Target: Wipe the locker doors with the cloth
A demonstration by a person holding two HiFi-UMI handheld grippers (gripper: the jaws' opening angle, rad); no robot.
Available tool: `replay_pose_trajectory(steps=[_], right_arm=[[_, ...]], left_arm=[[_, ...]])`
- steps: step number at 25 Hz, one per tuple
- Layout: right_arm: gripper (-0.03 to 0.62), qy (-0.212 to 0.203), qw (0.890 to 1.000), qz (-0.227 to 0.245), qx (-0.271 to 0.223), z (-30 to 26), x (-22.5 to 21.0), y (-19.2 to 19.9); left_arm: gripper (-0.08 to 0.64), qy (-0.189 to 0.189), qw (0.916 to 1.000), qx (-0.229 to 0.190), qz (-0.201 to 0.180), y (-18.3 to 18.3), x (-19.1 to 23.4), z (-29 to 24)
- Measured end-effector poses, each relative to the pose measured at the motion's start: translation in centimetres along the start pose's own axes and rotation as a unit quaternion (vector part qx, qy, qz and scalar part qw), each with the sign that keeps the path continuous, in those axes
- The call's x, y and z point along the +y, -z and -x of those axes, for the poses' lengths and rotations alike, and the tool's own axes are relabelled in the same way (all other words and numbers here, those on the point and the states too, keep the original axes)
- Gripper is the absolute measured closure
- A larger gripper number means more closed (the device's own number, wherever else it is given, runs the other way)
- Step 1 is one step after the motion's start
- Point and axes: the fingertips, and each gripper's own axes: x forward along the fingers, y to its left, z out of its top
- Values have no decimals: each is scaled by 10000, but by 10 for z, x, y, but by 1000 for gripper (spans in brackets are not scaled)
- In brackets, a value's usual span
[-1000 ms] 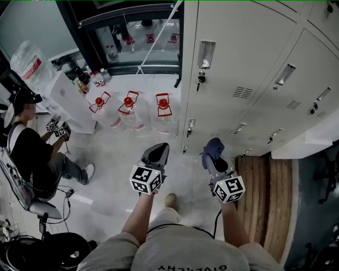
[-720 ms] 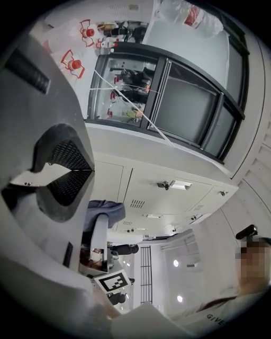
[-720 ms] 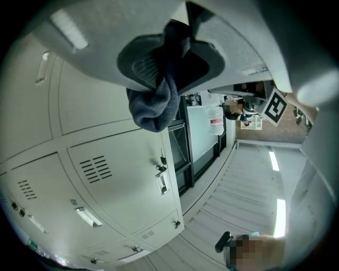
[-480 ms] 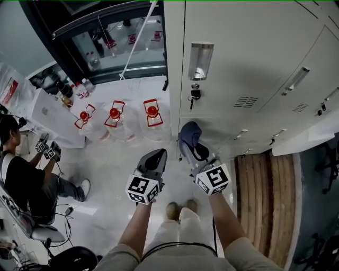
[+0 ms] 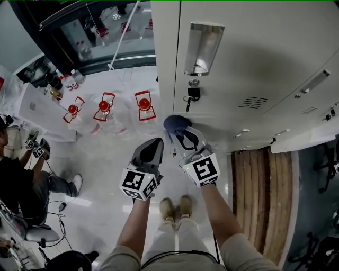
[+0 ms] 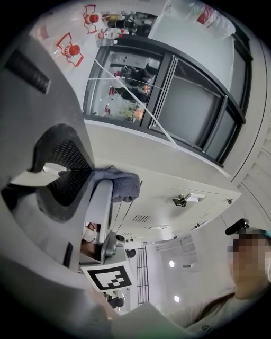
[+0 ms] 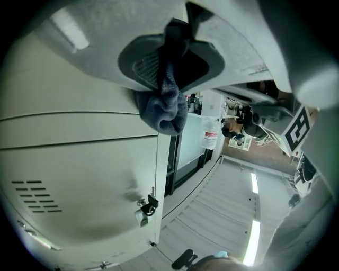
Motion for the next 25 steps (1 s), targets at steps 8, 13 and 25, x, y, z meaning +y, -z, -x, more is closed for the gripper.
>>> replay_pose_trajectory(steps=[8,13,25], right_arm=[[537,53,9999,121,-79,14,-18,1],[538,94,9998,140,-109,31,-36,4],[538,753,9971,21,-101,89,-106,13]], left_arm=[[561,-29,9999,118,-2,16,-10,-10],[561,-56,9999,155,-38,23,-17,-18],[561,-72,9997,164,-137,28,-39,-37]])
